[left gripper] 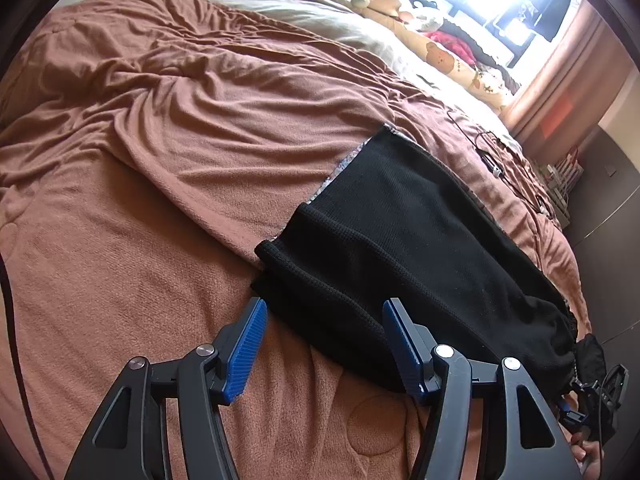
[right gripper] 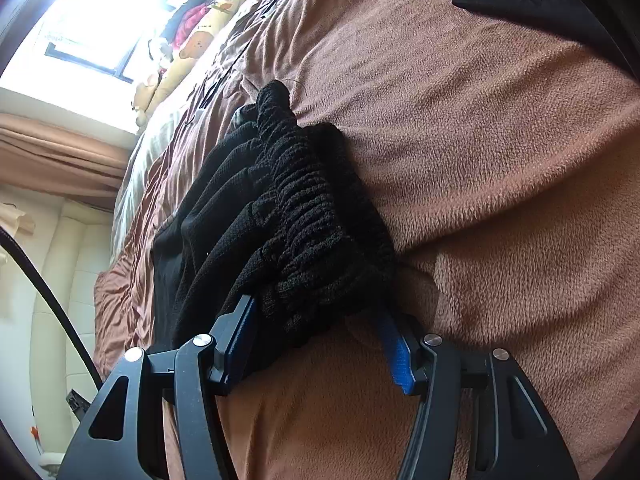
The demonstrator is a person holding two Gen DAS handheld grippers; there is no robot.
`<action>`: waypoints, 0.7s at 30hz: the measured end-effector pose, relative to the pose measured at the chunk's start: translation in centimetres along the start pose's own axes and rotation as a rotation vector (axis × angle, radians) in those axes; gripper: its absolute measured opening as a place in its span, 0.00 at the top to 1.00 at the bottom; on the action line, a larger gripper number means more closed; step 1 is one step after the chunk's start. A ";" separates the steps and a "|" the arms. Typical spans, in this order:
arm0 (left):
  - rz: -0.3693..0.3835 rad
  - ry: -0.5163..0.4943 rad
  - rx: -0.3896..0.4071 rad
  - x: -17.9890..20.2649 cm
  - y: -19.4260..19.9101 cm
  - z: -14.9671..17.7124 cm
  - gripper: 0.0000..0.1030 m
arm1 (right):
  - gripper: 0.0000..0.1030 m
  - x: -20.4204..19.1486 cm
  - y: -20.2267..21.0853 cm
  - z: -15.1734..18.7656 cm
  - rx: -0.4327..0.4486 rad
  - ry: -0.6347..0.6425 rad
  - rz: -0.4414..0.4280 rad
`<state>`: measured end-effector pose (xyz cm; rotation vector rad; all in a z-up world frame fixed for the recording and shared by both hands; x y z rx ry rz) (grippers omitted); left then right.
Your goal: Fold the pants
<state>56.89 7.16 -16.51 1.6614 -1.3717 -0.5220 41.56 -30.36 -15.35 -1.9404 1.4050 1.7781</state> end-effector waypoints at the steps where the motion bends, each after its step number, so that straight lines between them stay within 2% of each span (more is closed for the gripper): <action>1: 0.005 0.011 -0.010 -0.1 -0.5 0.0 0.43 | 0.46 -0.1 -0.1 0.1 0.005 0.001 0.002; 4: 0.024 0.049 -0.038 -0.4 -1.9 0.2 0.49 | 0.47 0.0 -0.2 -0.2 0.015 -0.002 0.005; 7: 0.010 0.078 -0.061 -0.8 -3.2 0.4 0.56 | 0.54 -0.1 -0.5 0.1 0.025 0.000 0.015; 10: 0.028 0.101 -0.067 -1.0 -4.0 0.4 0.75 | 0.67 -0.4 -0.6 0.6 0.035 0.010 0.028; 11: 0.031 0.105 -0.068 -0.9 -4.1 0.5 0.89 | 0.72 -0.3 -0.5 0.5 0.039 0.013 0.031; 12: 0.032 0.107 -0.069 -0.9 -4.2 0.5 0.94 | 0.76 -0.3 -0.3 0.5 0.042 0.015 0.031; 15: 0.038 0.100 -0.069 -0.7 -3.8 0.8 0.97 | 0.82 -0.2 0.4 0.8 0.059 0.013 0.023; 21: 0.014 0.101 -0.117 -1.4 -4.0 1.6 0.96 | 0.84 0.1 1.5 1.0 0.086 0.006 0.022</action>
Point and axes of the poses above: each gripper's, at about its wrist camera, not at the fingertips, and y roughly against the way its jaws point, x to its right, z to its underside, the point moved 2 cm from there along -y, roughly the way its jaws point, and after that the axes turned 10 degrees about -z, right-handed, at the moved point
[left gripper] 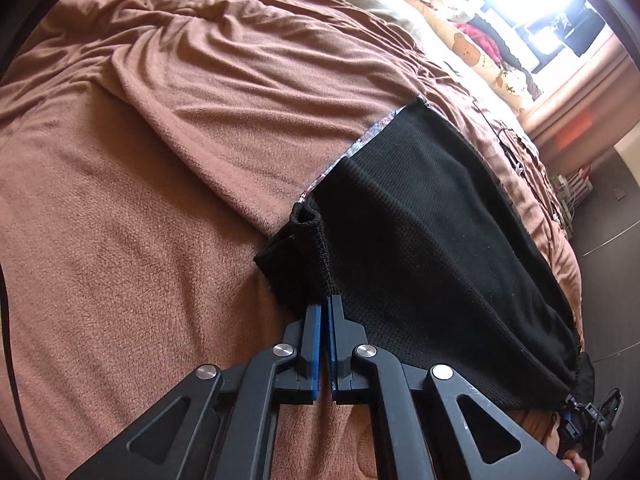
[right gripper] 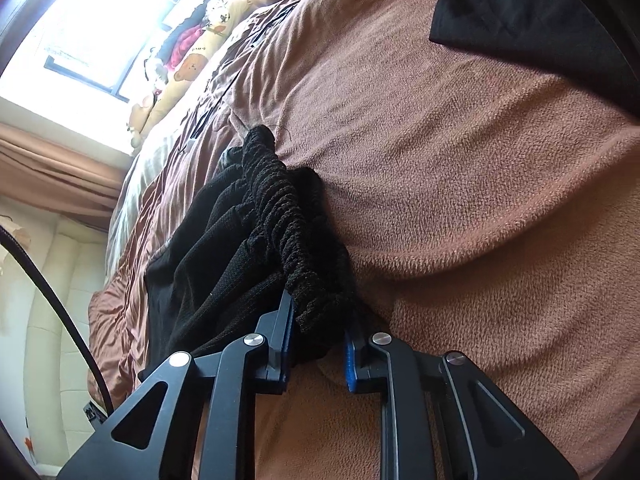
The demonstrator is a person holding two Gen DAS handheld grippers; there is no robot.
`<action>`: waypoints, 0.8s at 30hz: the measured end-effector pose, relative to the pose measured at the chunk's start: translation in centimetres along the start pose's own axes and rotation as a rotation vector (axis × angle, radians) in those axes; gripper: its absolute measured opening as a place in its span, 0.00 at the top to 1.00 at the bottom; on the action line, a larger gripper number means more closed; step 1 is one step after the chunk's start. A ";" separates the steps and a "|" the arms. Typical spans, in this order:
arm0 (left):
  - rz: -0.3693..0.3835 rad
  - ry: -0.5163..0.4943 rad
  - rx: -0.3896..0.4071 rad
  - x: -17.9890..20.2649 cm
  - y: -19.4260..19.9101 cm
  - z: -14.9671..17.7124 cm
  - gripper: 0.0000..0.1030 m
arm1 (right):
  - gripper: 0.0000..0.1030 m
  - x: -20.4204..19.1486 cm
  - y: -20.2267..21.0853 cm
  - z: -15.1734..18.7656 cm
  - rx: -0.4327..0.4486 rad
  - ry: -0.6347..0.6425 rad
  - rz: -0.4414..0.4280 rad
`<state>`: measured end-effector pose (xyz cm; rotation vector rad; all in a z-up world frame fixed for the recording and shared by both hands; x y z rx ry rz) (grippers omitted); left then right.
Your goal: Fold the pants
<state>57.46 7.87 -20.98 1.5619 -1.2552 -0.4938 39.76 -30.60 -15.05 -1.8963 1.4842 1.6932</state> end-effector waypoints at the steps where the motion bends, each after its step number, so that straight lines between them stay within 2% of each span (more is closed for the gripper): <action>1: 0.008 0.011 -0.006 -0.3 0.0 0.0 0.95 | 0.84 0.1 0.0 -0.1 -0.001 -0.008 -0.006; 4: 0.014 0.027 0.012 -1.0 0.6 0.0 0.77 | 0.84 0.1 -0.1 0.1 -0.005 -0.014 -0.006; 6: 0.026 0.052 0.027 -1.6 1.1 -0.1 0.58 | 0.82 0.0 -0.3 0.0 -0.013 -0.012 0.003; 8: 0.042 0.074 0.030 -2.0 1.1 -0.3 0.53 | 0.78 -0.2 -0.3 0.0 -0.020 -0.018 -0.001; 12: 0.073 0.109 0.014 -2.3 0.2 -0.6 0.53 | 0.65 -0.2 0.0 -0.1 -0.025 -0.023 -0.004; 15: 0.108 0.156 -0.008 -2.6 -0.8 -0.7 0.53 | 0.65 0.0 0.1 -0.2 -0.027 -0.034 -0.018; 22: 0.177 0.223 0.012 -3.1 -1.7 -1.7 0.55 | 0.65 1.0 -1.0 -0.6 -0.052 -0.077 -0.051; 24: 0.162 0.228 0.015 -3.2 -1.7 -1.8 0.80 | 0.65 1.2 -1.3 -0.8 -0.050 -0.083 -0.061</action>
Point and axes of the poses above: each gripper's, at about its wrist camera, not at the fingertips, and y roughly against the way its jaws point, x to its right, z to its underside, the point moved 2 cm from there along -y, roughly the way its jaws point, and after that the axes turned 10 degrees about -z, right-handed, at the moved point
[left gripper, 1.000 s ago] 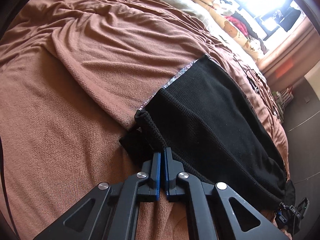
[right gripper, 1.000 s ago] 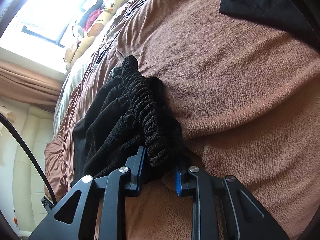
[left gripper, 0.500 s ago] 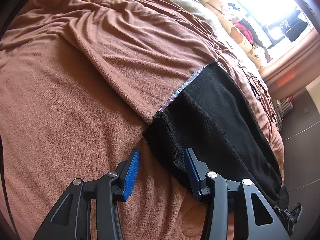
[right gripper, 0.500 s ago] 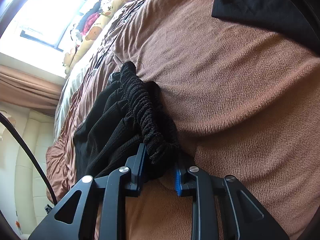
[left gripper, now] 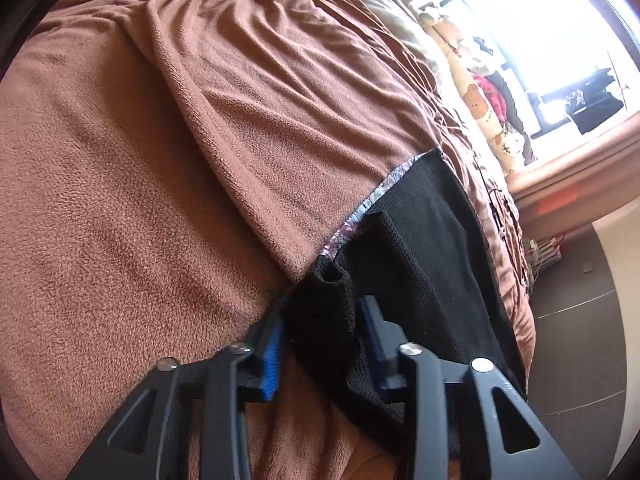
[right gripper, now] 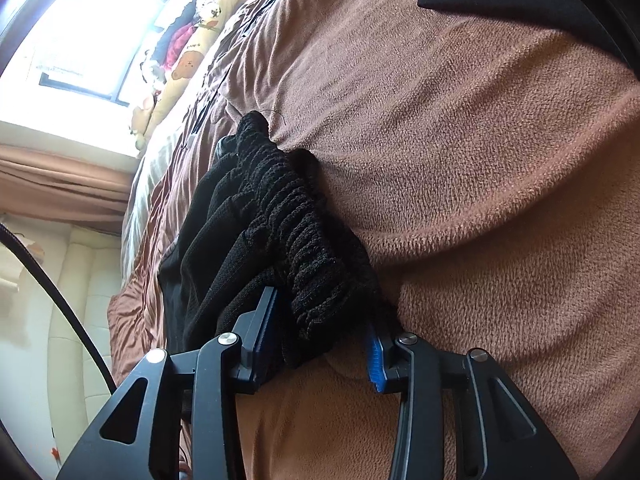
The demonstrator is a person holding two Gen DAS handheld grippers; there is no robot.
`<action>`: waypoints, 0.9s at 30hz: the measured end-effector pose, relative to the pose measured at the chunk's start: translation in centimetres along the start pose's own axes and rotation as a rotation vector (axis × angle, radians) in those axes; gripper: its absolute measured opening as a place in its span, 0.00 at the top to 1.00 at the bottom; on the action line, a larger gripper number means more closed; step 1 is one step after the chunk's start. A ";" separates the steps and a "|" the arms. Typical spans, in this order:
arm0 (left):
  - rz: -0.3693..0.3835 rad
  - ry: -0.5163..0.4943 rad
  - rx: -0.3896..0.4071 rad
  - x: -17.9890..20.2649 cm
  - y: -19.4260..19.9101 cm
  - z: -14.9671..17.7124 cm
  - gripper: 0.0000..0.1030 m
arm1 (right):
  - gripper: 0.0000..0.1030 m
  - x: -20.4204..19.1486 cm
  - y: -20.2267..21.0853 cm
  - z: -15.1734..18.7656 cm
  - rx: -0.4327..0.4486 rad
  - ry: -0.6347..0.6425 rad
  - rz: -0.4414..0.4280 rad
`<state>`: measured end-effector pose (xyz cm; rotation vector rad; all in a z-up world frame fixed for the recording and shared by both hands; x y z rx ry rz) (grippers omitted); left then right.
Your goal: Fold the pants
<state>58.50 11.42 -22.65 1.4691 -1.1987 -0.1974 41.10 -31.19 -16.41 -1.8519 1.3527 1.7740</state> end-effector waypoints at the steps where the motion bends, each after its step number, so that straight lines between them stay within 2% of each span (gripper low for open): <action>1: 0.011 0.004 -0.007 -0.1 0.0 0.0 0.82 | 0.65 0.1 -0.1 -0.1 0.002 0.000 -0.005; 3: 0.026 0.005 0.008 -0.1 0.4 -0.1 0.89 | 0.65 0.1 -0.3 -0.2 0.005 0.003 -0.013; 5: 0.026 -0.016 0.028 0.3 0.9 -0.2 0.91 | 0.66 0.0 -0.4 -0.3 0.006 0.012 -0.017; 6: 0.022 -0.026 0.040 0.5 1.3 -0.2 0.92 | 0.73 0.0 -0.3 -0.2 0.008 0.019 -0.017; 10: 0.030 -0.044 0.083 1.3 3.2 -0.5 0.92 | 0.83 -0.8 0.1 0.0 0.025 0.052 -0.032; 18: 0.029 -0.071 0.120 2.6 7.9 -1.6 0.93 | 0.85 -2.5 0.7 1.0 0.039 0.092 -0.080; 27: 0.005 -0.057 0.172 0.4 14.3 -2.5 0.93 | 0.86 -4.3 -0.5 2.8 -0.032 0.128 -0.119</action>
Point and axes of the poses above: each gripper's, at about its wrist camera, not at the fingertips, and y roughly against the way its jaws point, x to its right, z to its underside, the point moved 2 cm from there along -y, roughly the way its jaws point, and after that the axes turned 10 degrees about -z, right-handed, at the moved point
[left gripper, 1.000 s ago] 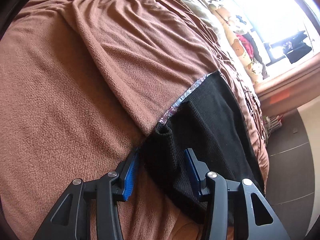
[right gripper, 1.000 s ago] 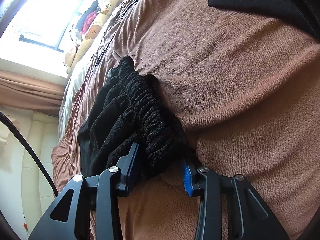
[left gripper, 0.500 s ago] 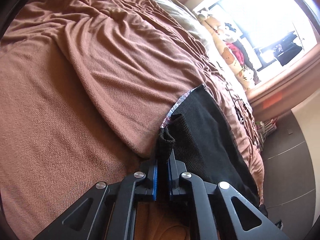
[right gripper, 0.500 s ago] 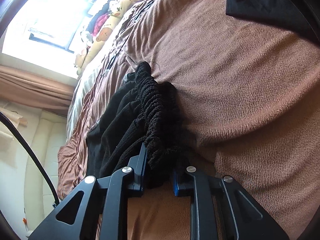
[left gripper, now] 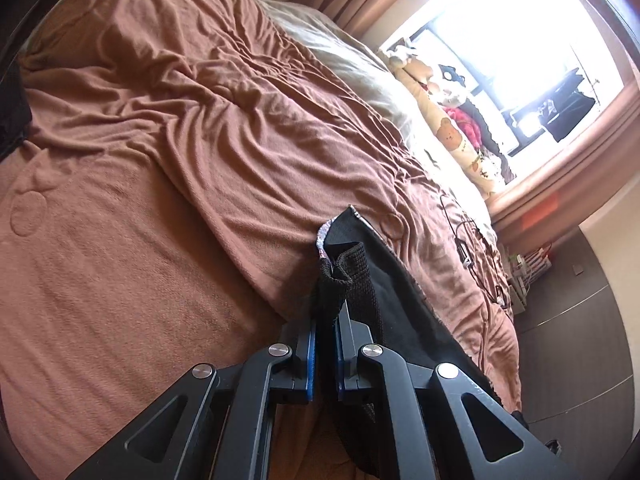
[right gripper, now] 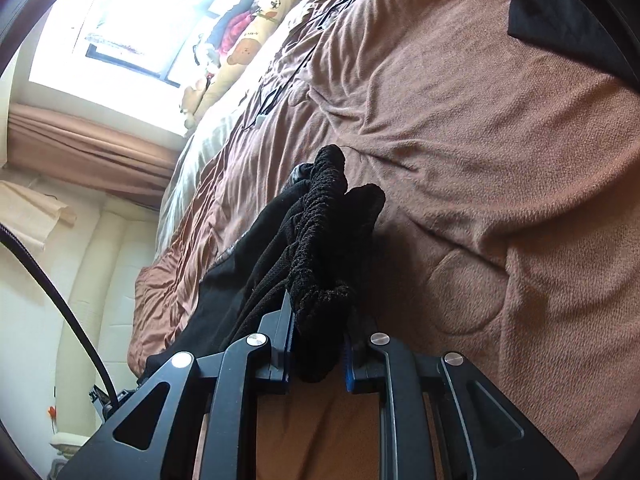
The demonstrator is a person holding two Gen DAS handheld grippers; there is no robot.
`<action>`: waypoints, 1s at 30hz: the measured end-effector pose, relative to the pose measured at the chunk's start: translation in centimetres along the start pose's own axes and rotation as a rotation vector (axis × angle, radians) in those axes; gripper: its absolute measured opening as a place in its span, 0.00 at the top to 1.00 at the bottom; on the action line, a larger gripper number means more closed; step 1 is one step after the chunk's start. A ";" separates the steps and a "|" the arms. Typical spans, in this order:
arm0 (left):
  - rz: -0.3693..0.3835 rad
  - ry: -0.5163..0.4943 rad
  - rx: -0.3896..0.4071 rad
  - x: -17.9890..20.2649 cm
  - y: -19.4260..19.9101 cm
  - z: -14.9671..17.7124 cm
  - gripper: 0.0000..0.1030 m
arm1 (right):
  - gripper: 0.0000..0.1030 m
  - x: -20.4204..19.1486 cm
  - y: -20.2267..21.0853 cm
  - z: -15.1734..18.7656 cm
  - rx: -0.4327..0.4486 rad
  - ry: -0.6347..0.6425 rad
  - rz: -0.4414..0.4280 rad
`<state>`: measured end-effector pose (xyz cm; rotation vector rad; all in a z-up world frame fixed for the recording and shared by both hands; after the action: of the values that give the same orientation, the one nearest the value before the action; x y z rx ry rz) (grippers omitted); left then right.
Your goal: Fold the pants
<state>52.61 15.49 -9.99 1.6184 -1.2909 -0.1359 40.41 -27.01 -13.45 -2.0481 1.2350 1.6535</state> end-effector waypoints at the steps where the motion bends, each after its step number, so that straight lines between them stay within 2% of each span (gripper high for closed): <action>1: -0.002 0.003 0.004 -0.5 0.7 -0.1 0.93 | 0.86 -0.2 -0.1 0.0 -0.009 0.003 -0.004; 15: -0.045 0.080 0.022 -9.6 8.3 1.7 0.93 | 0.86 -3.8 -3.9 2.8 -0.148 0.111 -0.033; 30: -0.020 0.161 0.021 -17.5 13.6 6.0 0.93 | 0.86 -4.5 -4.5 6.7 -0.229 0.194 -0.026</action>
<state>32.50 26.56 -10.91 1.6259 -1.1565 -0.0046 39.03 -17.90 -13.06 -2.4006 1.1135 1.6863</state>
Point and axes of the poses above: each gripper's, at about its wrist camera, not at the fingertips, and y roughly against the way its jaws point, x to its right, z to its underside, the point moved 2 cm from there along -y, roughly the way its jaws point, and after that the axes turned 10 degrees about -z, right-handed, at the moved point
